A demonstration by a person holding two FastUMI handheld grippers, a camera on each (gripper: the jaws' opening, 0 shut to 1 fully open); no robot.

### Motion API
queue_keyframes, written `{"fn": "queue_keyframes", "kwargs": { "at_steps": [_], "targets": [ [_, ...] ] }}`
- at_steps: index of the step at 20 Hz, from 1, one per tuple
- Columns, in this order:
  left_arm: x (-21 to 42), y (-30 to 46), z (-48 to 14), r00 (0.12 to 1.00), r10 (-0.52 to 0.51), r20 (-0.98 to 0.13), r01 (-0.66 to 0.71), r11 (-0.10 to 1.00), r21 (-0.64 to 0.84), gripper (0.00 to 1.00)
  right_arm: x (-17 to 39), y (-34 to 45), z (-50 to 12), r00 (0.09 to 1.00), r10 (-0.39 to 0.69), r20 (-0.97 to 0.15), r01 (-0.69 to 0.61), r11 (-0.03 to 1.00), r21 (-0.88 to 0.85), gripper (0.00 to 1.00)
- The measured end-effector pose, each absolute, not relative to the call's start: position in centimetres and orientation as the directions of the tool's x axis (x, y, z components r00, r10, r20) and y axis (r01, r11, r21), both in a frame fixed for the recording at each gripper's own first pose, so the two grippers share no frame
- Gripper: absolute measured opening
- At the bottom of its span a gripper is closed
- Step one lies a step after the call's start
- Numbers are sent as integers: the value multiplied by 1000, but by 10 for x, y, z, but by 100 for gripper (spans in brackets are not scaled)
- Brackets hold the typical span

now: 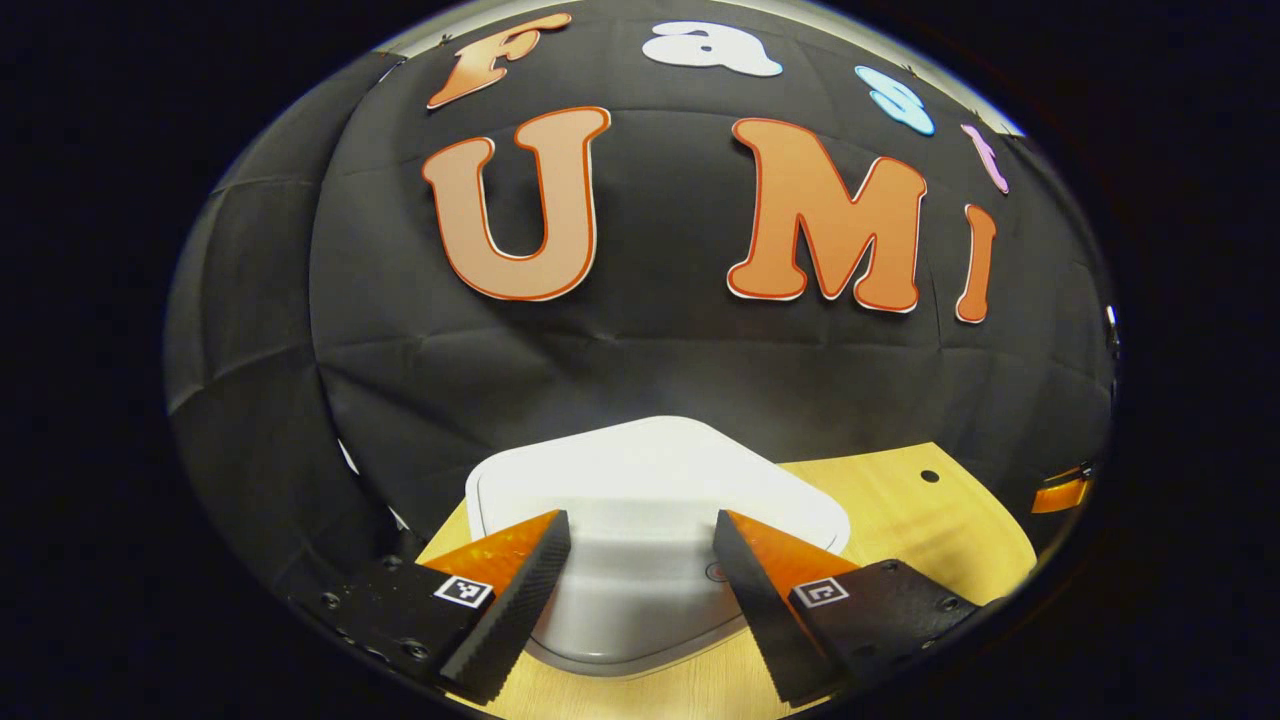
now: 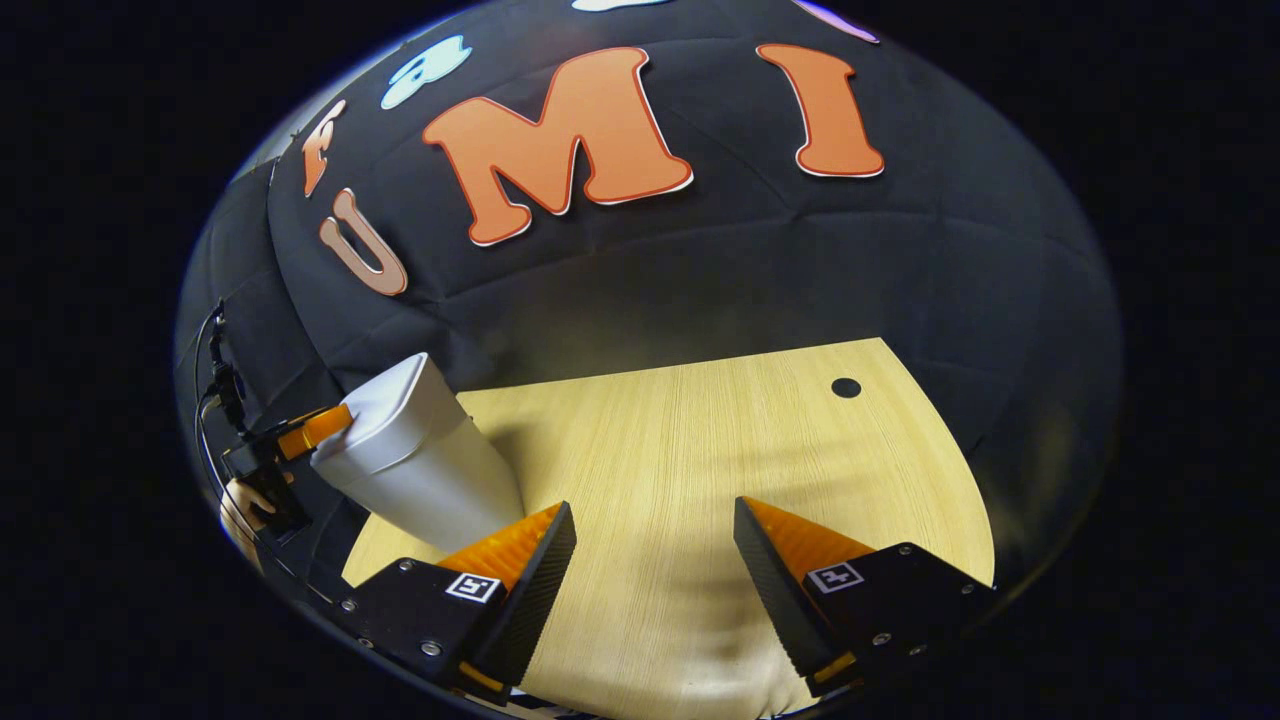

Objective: Press the lid of the desktop garbage bin to open it, pick up the crumpled paper on the desktop and throw it into the bin, then pick up the pop can on the desktop and drop it into the bin, and finally close the garbage bin lid.

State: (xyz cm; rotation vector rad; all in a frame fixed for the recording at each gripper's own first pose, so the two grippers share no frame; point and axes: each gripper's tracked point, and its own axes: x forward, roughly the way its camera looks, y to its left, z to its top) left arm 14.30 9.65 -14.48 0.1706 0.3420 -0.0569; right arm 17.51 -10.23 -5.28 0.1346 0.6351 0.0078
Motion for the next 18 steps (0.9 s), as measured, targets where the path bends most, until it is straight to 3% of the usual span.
{"fn": "queue_keyframes", "kwargs": {
  "at_steps": [3,8,18],
  "targets": [
    [139,89,-141,935,-50,-352,101,986,130,94,176,-101,-46,816,44,-577,40,990,132,95],
    [127,49,-108,945,-159,-287,147,987,-61,93,179,-97,-33,832,31,-553,40,993,115,95],
    [95,-47,-66,934,-290,-207,287,957,-44,93,180,-98,22,909,-34,-415,69,995,69,95]
  ]
}}
